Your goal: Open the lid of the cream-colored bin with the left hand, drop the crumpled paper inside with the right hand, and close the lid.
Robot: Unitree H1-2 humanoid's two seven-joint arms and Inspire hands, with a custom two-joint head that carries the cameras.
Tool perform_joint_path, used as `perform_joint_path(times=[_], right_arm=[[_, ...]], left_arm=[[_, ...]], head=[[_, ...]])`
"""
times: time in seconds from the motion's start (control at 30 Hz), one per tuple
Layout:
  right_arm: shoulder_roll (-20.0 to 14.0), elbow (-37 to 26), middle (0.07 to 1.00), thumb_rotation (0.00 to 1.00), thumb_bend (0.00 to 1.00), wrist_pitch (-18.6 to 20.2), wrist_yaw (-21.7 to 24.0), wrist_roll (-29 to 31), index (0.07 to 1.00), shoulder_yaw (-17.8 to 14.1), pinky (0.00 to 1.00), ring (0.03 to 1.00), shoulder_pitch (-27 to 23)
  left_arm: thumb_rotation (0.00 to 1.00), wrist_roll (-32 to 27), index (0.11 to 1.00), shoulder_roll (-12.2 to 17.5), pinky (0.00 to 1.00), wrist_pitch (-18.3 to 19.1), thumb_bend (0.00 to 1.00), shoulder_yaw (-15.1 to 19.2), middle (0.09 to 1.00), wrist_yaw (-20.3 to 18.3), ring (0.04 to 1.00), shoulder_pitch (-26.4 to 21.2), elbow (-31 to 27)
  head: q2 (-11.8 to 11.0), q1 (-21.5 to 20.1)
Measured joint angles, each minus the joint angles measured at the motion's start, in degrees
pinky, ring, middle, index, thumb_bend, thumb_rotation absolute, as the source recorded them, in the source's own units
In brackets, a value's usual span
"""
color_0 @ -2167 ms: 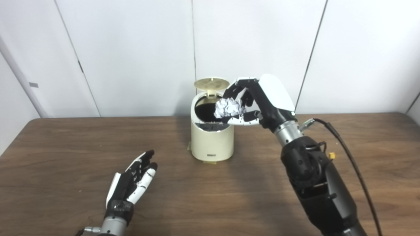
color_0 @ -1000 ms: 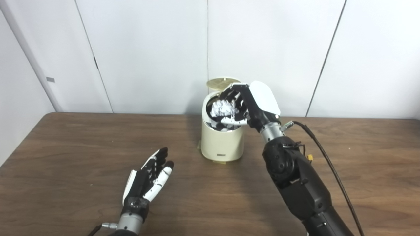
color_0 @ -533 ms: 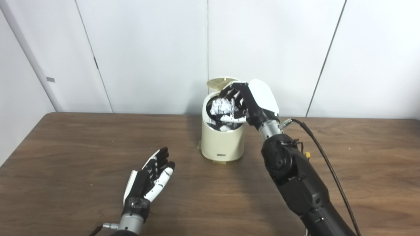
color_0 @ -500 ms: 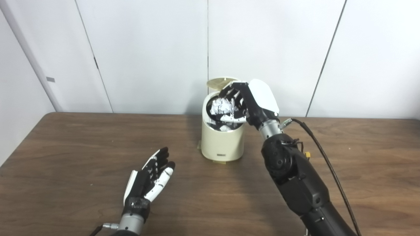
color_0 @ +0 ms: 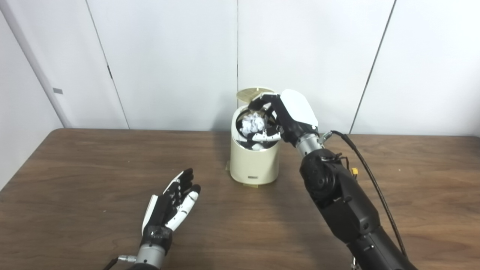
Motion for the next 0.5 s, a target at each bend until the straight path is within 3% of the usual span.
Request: perform_joint_path(times=[0.2, 0.5], right_arm=[[-0.1, -0.2, 0.609, 0.02, 0.9, 0.1, 0.0, 0.2, 0.64, 0.1, 0.48, 0.528, 0.0], [-0.1, -0.2, 0.598, 0.02, 0.89, 0.2, 0.1, 0.3, 0.632, 0.1, 0.49, 0.529, 0.0]], left_arm=[[0.53, 0.0, 0.948, 0.0, 0.89, 0.0, 0.54, 0.0, 0.918, 0.0, 0.919, 0.0, 0.0], [0.51, 0.0, 0.958, 0.0, 0.9, 0.0, 0.53, 0.0, 0.922, -0.2, 0.919, 0.0, 0.0]], head=[[0.5, -0.2], [0.7, -0.4]])
